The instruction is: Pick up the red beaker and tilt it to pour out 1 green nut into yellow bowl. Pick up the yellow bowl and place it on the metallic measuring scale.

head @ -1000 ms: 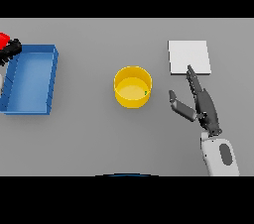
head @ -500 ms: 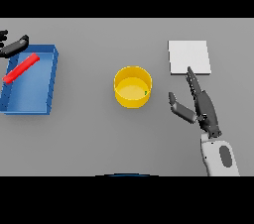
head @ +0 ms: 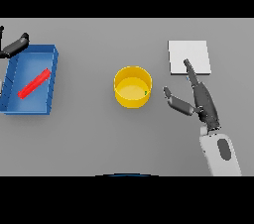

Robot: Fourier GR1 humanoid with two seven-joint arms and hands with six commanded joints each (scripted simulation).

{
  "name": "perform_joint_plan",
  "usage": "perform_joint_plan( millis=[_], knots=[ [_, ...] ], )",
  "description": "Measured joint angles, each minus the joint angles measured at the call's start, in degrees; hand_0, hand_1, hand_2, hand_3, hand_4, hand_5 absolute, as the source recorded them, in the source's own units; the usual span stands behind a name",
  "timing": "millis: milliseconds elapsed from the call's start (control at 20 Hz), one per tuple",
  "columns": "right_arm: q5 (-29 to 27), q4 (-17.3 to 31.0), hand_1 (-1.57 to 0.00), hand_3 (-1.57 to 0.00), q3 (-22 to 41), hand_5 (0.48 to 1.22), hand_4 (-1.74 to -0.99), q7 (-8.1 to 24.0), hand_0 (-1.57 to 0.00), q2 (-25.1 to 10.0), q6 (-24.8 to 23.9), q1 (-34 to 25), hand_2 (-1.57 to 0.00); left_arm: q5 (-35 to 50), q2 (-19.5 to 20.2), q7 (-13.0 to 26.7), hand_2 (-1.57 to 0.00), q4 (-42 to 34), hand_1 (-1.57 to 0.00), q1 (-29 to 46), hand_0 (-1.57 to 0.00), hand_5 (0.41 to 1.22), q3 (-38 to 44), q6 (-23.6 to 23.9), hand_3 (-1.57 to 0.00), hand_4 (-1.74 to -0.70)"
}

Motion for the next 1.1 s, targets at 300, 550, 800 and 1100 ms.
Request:
perform_joint_plan(
  millis=[300,550,800,1100],
  knots=[
    [3.44,3.16,0.00,0.00,5.98,0.656,-1.260,-4.06,0.00,-6.72,10.76,-10.02,0.00,1.00,-0.77,-0.97,0.00,-1.08,0.00,0.38,0.00,0.709,0.46,0.48,0.00,-0.74],
    [14.77,7.11,0.00,0.00,14.28,0.616,-1.227,-3.78,0.00,-11.36,14.48,-17.51,0.00,1.38,-0.77,-1.44,0.00,-1.44,0.00,1.09,0.00,0.712,0.64,0.29,0.00,-0.75],
    [18.77,9.99,0.00,0.00,19.47,0.632,-1.226,-7.65,0.00,-13.61,19.54,-23.98,0.00,1.53,-0.87,-3.09,0.00,-1.06,0.00,0.98,0.00,0.717,0.88,0.61,0.00,-0.76],
    [21.45,13.17,0.00,0.00,23.91,0.651,-1.217,-8.12,0.00,-14.03,24.77,-28.71,0.00,2.64,-0.91,-4.56,0.00,-0.21,0.00,1.04,0.00,0.722,2.17,0.97,0.00,-0.78]
  ],
)
